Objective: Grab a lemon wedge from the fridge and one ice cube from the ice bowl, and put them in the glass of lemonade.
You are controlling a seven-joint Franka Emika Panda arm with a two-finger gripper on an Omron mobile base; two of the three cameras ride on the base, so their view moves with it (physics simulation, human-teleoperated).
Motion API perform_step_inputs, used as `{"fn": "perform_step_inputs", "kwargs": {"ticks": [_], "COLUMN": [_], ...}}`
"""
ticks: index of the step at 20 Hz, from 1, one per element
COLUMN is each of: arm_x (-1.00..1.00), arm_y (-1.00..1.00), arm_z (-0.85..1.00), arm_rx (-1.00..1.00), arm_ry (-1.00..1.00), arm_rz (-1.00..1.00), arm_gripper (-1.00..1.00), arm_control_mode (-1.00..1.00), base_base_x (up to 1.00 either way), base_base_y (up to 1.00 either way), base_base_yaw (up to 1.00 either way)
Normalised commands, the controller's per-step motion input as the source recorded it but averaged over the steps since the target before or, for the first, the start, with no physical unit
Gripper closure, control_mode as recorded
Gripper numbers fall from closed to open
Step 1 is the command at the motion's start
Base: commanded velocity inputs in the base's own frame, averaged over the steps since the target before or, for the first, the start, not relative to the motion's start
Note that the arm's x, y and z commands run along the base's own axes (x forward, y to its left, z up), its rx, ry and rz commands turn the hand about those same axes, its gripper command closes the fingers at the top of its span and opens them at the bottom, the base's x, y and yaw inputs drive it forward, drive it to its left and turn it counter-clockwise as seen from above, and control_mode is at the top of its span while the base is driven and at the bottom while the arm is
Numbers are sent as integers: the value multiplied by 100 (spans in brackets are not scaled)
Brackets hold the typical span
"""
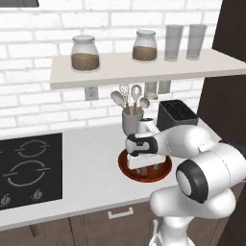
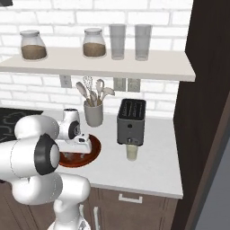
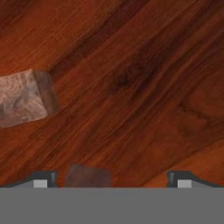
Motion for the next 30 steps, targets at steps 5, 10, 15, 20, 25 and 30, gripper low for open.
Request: {"fn": "perform_step_inputs", "kwargs": {"ticks": [5, 10, 15, 20, 25, 30], "arm_x": [-5, -16, -28, -12, 3, 17], "arm_y": [0, 0, 0, 0, 0, 0], "arm_z": [-3, -5, 0, 0, -4, -5], "arm_rx": [0, 0, 0, 0, 0, 0], "arm_ry": [-1, -1, -3, -3, 0, 0], "arm_rz": [0, 0, 0, 0, 0, 0], "arm_gripper": [-100, -100, -100, -100, -100, -100], "arm_control_mode": [-100, -100, -100, -100, -100, -100], "base_base_x": [0, 0, 0, 0, 0, 0], "base_base_y": [0, 0, 0, 0, 0, 0], "base_base_yaw": [0, 0, 0, 0, 0, 0]}}
